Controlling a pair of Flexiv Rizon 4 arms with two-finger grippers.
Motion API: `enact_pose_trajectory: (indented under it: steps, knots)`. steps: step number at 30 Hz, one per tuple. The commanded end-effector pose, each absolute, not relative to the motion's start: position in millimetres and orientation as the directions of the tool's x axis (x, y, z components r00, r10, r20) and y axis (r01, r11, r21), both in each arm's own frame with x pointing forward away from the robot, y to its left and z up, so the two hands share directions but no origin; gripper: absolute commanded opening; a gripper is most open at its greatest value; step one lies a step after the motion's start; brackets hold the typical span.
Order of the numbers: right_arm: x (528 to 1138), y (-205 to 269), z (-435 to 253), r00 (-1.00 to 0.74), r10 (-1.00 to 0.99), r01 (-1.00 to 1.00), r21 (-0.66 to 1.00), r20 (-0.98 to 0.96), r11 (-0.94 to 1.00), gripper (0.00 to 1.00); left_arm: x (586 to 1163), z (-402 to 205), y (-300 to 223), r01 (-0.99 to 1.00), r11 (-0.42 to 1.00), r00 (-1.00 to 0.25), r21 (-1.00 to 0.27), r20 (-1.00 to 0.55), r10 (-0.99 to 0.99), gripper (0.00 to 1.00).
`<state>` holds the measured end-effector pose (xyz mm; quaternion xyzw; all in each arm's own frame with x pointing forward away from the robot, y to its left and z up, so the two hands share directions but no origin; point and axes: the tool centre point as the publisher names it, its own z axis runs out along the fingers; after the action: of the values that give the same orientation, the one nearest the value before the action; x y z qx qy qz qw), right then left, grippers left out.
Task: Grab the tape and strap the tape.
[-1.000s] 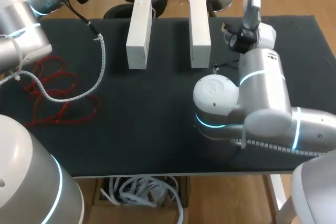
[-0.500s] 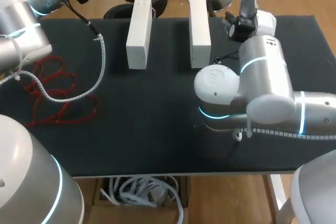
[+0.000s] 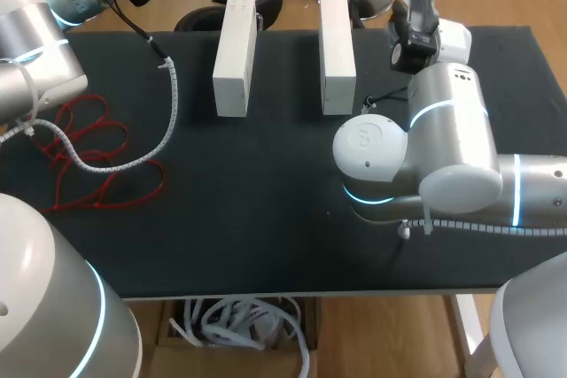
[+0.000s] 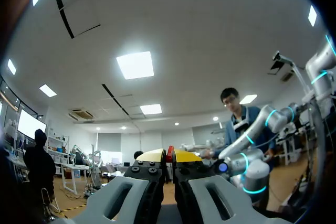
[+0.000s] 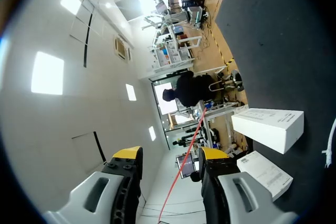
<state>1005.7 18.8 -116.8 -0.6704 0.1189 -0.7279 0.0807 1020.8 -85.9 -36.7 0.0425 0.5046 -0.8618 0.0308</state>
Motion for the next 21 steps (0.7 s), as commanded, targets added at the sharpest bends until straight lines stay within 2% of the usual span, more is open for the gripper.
enact_pose_trajectory:
  steps: [1, 21]
  knots:
    - [1008.9, 19.4, -115.0, -0.099, -0.279, -0.043, -0.284, 0.955, -0.958, 0.44, 1021.5, -37.9, -86.1, 0.097, -0.491, -0.994, -0.866, -0.106, -0.010, 0.00]
    - [1014.2, 32.6, -109.1, -0.119, -0.302, -0.023, -0.307, 0.946, -0.952, 0.42, 1021.5, -37.9, -86.1, 0.097, -0.491, -0.994, -0.866, -0.106, -0.010, 0.00]
